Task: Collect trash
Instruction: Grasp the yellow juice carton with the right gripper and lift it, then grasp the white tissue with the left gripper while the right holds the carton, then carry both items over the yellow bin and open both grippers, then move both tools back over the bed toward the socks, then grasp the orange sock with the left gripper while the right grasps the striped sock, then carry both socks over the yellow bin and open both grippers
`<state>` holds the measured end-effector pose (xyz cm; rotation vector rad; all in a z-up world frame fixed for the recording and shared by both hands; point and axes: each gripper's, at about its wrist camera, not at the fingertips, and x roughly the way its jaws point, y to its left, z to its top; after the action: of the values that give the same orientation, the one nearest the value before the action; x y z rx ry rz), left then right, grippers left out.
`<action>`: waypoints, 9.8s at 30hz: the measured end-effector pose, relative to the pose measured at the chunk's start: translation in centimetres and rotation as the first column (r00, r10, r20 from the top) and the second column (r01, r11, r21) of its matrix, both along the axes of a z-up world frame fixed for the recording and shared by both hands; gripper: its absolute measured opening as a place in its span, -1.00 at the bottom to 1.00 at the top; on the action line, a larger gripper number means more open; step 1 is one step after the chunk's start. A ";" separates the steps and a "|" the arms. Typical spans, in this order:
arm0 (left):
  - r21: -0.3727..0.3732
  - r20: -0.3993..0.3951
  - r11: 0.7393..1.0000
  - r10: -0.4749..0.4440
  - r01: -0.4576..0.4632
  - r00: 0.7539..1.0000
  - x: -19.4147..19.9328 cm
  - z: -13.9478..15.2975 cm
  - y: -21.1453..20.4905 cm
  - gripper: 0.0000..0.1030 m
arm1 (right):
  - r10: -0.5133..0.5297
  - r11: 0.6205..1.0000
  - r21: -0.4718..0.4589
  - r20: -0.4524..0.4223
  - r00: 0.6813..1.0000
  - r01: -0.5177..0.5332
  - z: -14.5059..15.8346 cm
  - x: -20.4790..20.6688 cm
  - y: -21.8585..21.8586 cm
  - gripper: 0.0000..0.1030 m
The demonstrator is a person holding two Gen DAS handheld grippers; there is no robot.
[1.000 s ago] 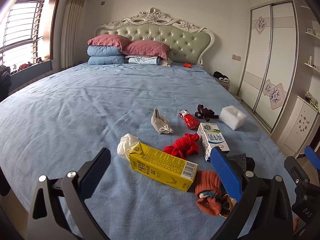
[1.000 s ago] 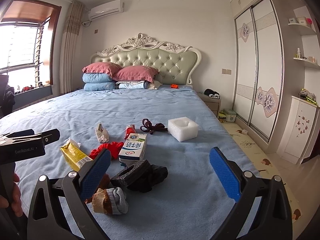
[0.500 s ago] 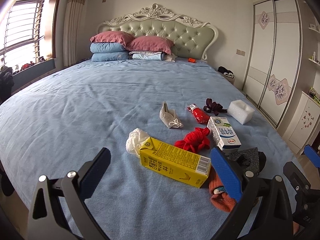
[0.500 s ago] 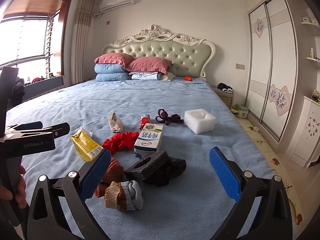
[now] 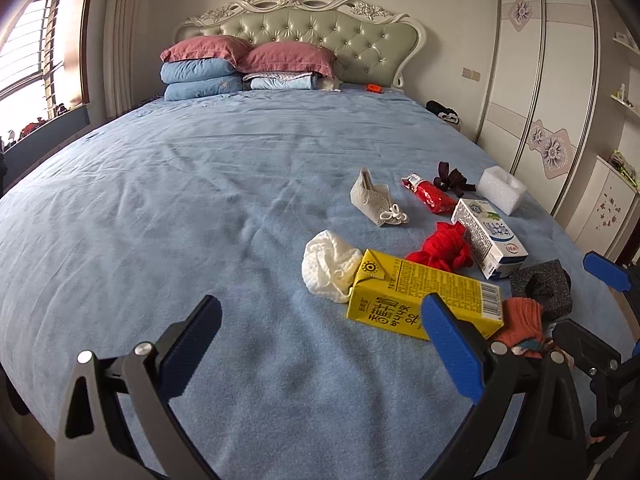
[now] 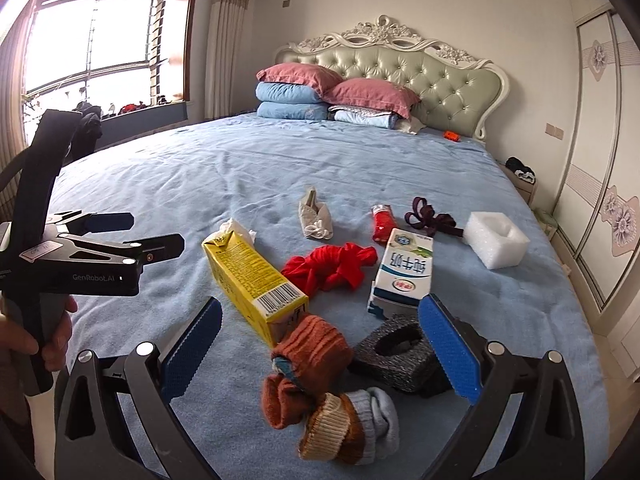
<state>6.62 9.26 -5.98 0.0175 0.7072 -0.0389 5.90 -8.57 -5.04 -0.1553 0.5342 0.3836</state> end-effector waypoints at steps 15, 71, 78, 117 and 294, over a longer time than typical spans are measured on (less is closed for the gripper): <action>0.035 -0.029 0.981 -0.188 0.189 0.982 2.1 -1.9 1.4 0.93 | 0.286 0.938 -0.125 -0.242 0.927 -0.323 -1.5 6.0 5.8 0.59; 0.067 0.014 0.937 -0.345 0.343 0.939 4.5 1.6 -9.0 -0.56 | 0.156 0.988 0.040 -0.133 0.979 -0.151 2.4 5.1 -5.6 -0.26; 0.046 0.055 0.895 -0.446 0.444 0.893 2.8 3.2 -16.3 -0.55 | 0.024 0.998 0.060 -0.086 0.996 -0.019 3.0 2.3 -13.1 -0.26; -0.106 -0.275 0.399 -0.892 0.911 0.359 -1.0 -7.2 -67.1 -0.54 | -0.701 0.651 0.075 -0.322 0.636 0.756 -11.2 -14.1 -52.1 -0.27; -0.225 0.006 0.668 -0.727 0.709 0.687 -0.6 1.5 -38.3 -0.41 | -0.452 0.852 0.233 -0.128 0.883 0.470 -2.7 -9.3 -33.1 -0.29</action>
<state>6.01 -29.09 -4.47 0.0948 0.7411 -0.8960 -3.39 -41.63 -7.69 0.2404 0.5648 -0.0174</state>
